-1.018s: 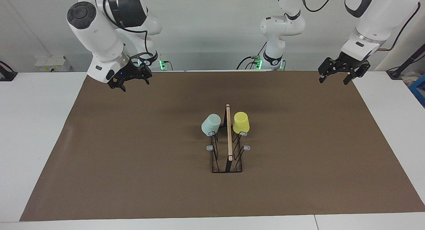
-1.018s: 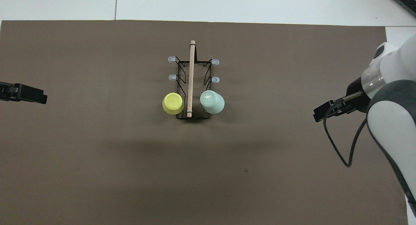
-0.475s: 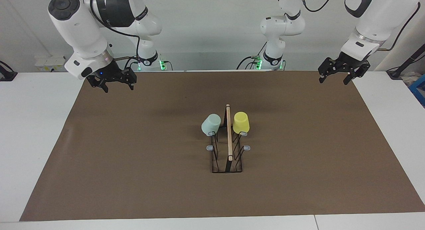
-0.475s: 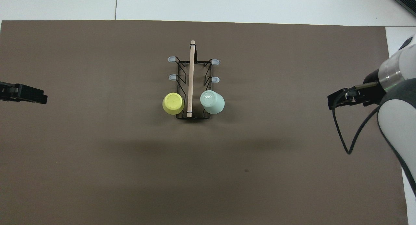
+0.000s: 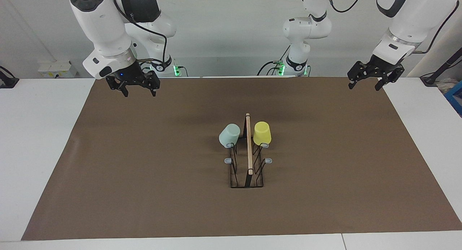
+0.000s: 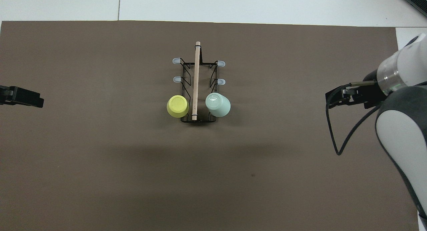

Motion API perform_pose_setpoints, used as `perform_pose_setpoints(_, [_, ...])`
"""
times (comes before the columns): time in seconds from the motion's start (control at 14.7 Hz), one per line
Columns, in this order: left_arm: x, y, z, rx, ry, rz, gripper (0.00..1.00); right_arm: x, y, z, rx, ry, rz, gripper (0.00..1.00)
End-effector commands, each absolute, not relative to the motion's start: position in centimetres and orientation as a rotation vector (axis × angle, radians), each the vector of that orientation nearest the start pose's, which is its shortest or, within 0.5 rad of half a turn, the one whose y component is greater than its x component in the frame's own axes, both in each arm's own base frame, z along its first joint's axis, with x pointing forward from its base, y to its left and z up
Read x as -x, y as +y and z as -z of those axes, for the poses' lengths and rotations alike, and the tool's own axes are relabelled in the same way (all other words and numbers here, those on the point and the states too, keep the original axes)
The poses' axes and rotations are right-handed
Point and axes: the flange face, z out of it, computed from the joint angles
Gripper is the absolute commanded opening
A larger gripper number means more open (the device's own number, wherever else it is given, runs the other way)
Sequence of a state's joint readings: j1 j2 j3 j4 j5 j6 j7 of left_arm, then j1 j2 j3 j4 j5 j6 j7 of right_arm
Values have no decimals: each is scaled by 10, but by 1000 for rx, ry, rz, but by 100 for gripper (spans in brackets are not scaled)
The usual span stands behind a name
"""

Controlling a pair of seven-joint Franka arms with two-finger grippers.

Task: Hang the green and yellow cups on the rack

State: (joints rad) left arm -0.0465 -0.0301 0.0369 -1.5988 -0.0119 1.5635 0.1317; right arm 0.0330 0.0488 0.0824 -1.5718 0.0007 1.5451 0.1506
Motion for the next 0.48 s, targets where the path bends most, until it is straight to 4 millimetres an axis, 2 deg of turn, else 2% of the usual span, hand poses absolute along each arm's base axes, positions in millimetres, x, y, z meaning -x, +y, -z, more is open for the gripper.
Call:
perform_pose_setpoints(0.0, [-538,-7,-635,3126,208,-27,100,-567,48,-599,3142,82,-72,100])
perform_pose_setpoints(0.41, [-538,-11,-632,3126,189,-20,100,-567,50,-598,3136,60,-76,100])
